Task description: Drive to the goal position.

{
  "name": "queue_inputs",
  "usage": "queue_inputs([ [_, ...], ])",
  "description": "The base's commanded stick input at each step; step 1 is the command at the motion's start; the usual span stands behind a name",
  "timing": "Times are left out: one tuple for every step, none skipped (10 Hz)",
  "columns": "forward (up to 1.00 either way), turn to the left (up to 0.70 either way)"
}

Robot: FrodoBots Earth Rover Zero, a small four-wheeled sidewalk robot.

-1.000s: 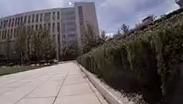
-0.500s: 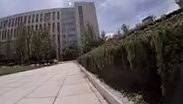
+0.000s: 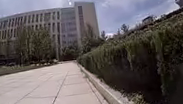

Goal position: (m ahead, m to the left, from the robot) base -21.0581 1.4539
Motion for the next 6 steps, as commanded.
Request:
queue_inputs([
  [0.10, 0.00],
  [0.10, 0.00],
  [0.10, 0.00],
  [0.10, 0.00],
  [0.10, 0.00],
  [0.10, 0.00],
])
